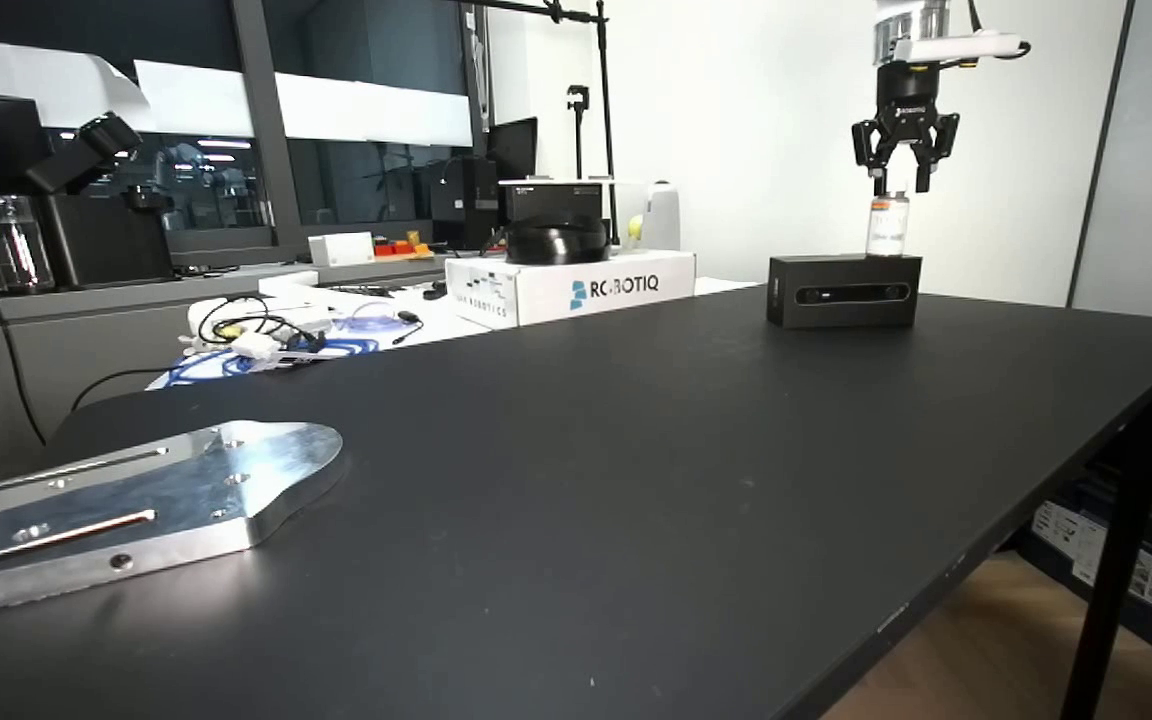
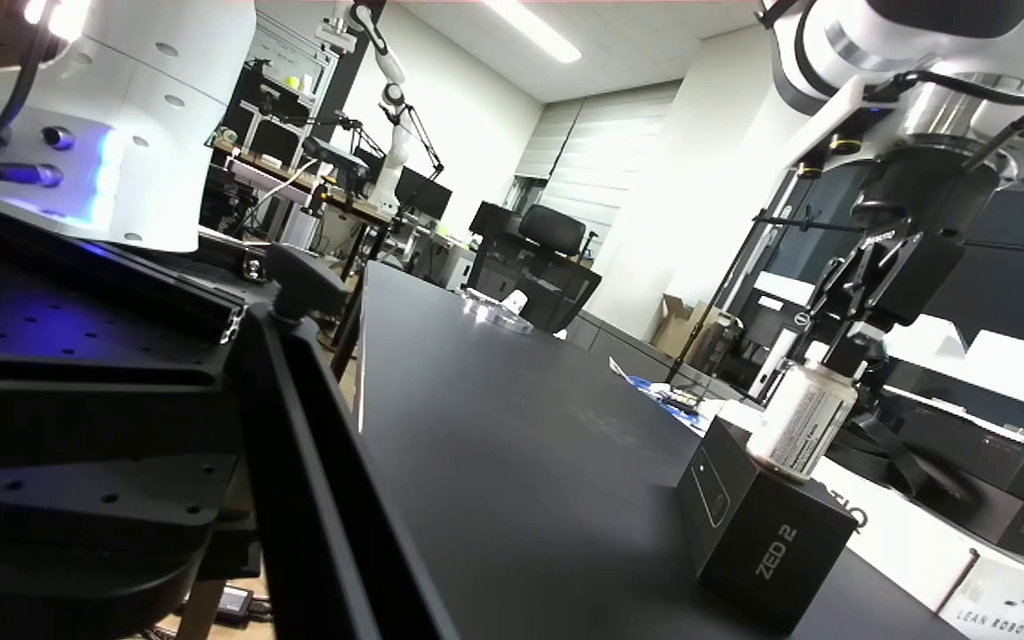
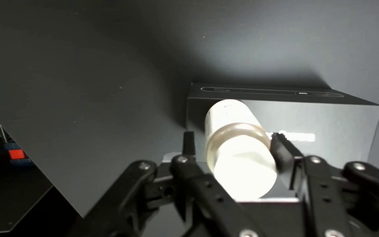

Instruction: Pick up the bottle and put it on the table

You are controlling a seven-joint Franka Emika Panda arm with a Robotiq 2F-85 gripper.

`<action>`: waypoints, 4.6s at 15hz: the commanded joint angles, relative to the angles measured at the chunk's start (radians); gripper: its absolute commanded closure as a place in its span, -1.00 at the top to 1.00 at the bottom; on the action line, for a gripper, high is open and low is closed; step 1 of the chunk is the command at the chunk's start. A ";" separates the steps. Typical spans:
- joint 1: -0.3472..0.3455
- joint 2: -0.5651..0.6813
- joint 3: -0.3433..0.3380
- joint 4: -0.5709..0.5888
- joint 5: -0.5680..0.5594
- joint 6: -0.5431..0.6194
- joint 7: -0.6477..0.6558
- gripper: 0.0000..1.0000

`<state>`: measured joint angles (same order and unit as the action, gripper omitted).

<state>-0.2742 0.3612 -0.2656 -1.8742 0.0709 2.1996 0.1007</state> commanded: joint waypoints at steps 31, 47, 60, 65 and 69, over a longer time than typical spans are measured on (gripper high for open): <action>-0.158 0.442 0.043 0.649 0.074 -0.164 -0.017 -0.62; -0.121 0.538 0.081 0.680 0.059 -0.106 -0.024 -0.62; -0.098 0.493 0.077 0.640 0.060 -0.095 -0.020 0.77; -0.087 0.327 0.076 0.542 0.057 -0.127 -0.042 1.00; -0.097 0.360 0.086 0.599 0.065 -0.136 -0.044 1.00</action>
<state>-0.3714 0.7208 -0.1793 -1.2748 0.1363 2.0638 0.0562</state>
